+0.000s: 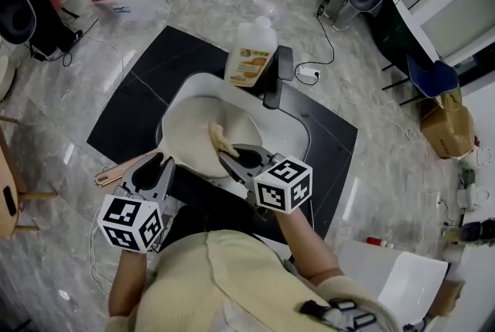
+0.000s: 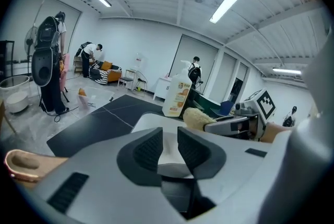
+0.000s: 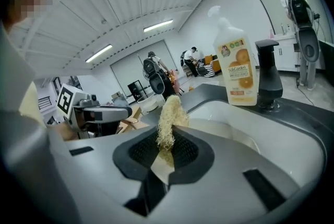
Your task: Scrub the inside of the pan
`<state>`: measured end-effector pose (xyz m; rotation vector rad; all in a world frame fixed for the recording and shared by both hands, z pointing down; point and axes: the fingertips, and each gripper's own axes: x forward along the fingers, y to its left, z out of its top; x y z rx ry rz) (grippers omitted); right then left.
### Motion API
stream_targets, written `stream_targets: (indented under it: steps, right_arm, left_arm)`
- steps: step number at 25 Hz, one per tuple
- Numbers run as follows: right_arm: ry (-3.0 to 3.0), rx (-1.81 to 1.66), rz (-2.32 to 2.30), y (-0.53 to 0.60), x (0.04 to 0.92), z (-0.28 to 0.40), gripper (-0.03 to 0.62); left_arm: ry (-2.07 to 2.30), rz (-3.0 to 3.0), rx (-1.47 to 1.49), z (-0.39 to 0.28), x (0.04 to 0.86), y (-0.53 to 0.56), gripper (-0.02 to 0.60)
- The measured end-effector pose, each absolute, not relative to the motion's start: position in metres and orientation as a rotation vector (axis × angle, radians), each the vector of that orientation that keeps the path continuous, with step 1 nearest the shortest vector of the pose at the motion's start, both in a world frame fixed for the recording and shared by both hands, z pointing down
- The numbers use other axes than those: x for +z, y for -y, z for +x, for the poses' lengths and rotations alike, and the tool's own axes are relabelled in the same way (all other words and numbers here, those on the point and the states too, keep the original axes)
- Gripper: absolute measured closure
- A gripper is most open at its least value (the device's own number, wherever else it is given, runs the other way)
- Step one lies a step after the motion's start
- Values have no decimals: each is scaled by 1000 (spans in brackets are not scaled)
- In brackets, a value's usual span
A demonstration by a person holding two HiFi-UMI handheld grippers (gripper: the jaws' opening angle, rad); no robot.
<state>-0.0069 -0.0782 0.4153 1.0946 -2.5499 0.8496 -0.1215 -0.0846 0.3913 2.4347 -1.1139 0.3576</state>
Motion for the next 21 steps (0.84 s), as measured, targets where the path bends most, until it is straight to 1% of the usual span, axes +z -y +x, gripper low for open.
stream_targets:
  steps: [11,21]
  right_arm:
    - [2530,816,1106,81,420,-9,542]
    - [2531,841,1091,86,424,-12,542]
  left_arm:
    - [1088,2443,390,-118,396,85,488]
    - [1042,2468,335,-114,393,88,488]
